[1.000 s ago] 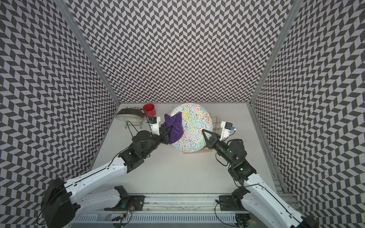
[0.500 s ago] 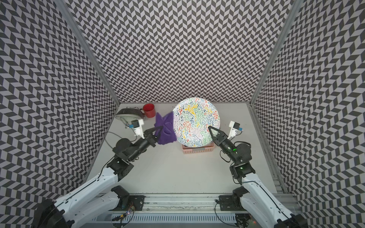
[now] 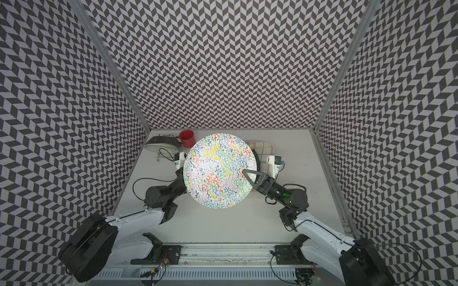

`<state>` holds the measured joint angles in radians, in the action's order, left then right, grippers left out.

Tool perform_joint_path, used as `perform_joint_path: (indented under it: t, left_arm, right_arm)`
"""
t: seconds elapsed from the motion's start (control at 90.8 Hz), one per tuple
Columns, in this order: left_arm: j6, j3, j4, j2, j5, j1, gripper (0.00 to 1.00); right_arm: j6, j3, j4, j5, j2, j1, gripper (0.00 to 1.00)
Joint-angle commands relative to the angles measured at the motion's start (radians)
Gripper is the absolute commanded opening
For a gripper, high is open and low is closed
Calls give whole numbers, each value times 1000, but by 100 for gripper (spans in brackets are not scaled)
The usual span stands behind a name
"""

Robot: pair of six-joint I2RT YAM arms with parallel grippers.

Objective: Wipe the wet plate dry
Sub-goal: Wipe the plate with towel.

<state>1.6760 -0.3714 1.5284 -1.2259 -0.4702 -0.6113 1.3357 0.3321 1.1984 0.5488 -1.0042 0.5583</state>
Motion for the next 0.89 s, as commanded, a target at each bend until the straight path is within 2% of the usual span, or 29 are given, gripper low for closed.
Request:
perform_joint_path:
  t: [0.0, 0.11, 0.187, 0.242, 0.319, 0.386, 0.408, 0.452, 0.529, 0.595, 0.65, 0.727, 0.881]
  left_arm:
    - [8, -17, 317, 15, 28, -107, 0]
    - [-85, 44, 271, 57, 53, -179, 0]
    - [-146, 137, 203, 143, 86, -155, 0]
    - [-204, 192, 81, 247, 98, -109, 0]
    - [-384, 180, -332, 465, 112, -52, 0]
    - [-671, 51, -857, 669, 238, -61, 0]
    - [-763, 5, -1025, 714, 306, -76, 0]
    - [-892, -72, -1217, 773, 422, -95, 0]
    - [-1038, -202, -1422, 793, 537, -96, 0]
    - [-1100, -321, -1573, 734, 607, -96, 0]
    - [-1133, -397, -1654, 673, 634, -96, 0]
    - [-1159, -455, -1718, 618, 654, -96, 0]
    - [-1179, -479, -1773, 566, 679, -96, 0]
  right_arm:
    - [-21, 77, 137, -100, -8, 9, 0]
    - [-8, 132, 61, -137, -2, -87, 0]
    - [32, 125, 41, -139, 13, -202, 0]
    - [42, 109, -4, -135, 38, -275, 0]
    - [-24, 101, -159, -125, 81, -329, 0]
    - [-164, 135, -384, -101, 116, -324, 0]
    - [-223, 151, -466, -95, 121, -315, 0]
    - [-314, 166, -570, -111, 127, -262, 0]
    - [-403, 159, -663, -205, 138, -140, 0]
    - [-458, 169, -757, -336, 126, -9, 0]
    - [-474, 168, -768, -423, 94, 115, 0]
    - [-471, 186, -756, -518, 4, 237, 0]
    - [-448, 249, -685, -592, -230, 383, 0]
